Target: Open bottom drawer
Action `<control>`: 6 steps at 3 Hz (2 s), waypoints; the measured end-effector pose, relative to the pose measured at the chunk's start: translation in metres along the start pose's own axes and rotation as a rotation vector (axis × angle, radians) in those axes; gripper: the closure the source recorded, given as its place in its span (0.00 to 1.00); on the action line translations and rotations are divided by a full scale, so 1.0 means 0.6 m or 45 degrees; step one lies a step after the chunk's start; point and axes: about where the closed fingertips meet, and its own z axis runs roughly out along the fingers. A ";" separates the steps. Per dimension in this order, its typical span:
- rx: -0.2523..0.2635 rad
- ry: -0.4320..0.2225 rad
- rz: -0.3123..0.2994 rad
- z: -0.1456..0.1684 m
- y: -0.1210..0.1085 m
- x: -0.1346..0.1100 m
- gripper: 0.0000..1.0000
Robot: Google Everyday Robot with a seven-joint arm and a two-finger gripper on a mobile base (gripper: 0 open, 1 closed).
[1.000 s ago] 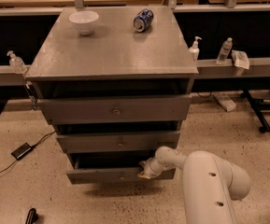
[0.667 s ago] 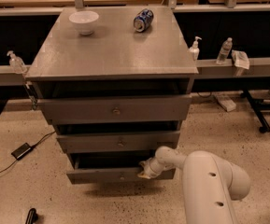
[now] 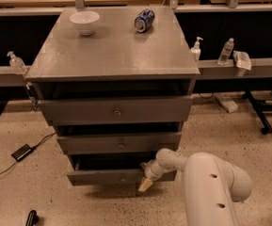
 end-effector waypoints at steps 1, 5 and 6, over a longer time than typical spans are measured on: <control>-0.001 0.001 0.000 0.002 0.002 0.000 0.00; 0.058 0.112 0.131 -0.018 -0.025 0.057 0.18; -0.021 0.097 0.163 -0.017 0.009 0.061 0.50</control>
Offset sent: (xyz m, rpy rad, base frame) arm 0.0173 -0.0223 0.0117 -0.0374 -0.0690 -0.0663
